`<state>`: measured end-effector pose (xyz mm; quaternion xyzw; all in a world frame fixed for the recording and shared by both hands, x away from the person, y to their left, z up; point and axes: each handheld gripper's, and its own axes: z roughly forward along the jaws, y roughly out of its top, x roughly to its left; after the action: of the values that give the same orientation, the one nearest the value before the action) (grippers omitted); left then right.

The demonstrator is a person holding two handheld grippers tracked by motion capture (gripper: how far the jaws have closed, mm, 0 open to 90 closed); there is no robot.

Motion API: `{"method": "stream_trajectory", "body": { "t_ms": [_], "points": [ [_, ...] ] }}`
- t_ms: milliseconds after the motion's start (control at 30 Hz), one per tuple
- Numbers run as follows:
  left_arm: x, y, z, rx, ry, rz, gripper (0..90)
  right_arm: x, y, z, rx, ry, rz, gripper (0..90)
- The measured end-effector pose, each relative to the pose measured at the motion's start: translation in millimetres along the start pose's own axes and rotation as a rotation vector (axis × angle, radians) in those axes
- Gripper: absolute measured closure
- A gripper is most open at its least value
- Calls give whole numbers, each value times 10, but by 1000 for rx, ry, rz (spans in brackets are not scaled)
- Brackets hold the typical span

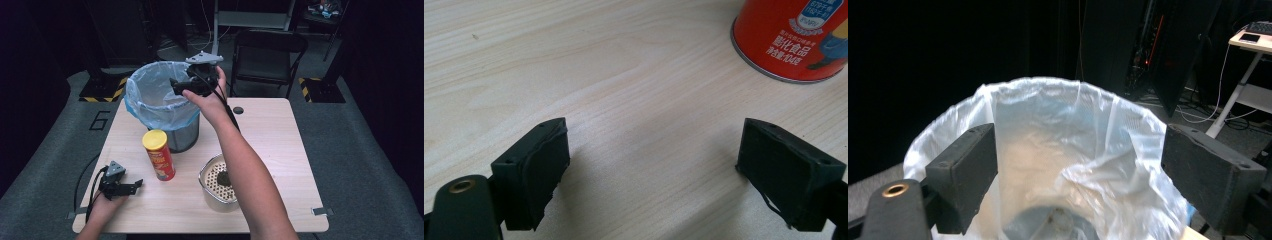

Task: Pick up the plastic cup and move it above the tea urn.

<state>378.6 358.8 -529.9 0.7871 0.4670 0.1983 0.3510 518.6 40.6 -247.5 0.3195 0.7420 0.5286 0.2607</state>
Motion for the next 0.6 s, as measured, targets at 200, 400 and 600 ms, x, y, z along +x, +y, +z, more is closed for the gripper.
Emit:
{"method": "stream_trajectory", "body": {
  "t_ms": [200, 400, 600],
  "points": [
    [-1, 6, -24, 5, -5, -25, 148, -16, -125, -188, -2, 21, 3, 200],
    [11, 32, -73, -5, -22, -66, 159, -37, -272, -458, -5, 20, 13, 227],
    [-92, 127, -212, -100, -67, -65, 134, -58, -463, -716, 7, 32, 20, 238]
  ]
}}
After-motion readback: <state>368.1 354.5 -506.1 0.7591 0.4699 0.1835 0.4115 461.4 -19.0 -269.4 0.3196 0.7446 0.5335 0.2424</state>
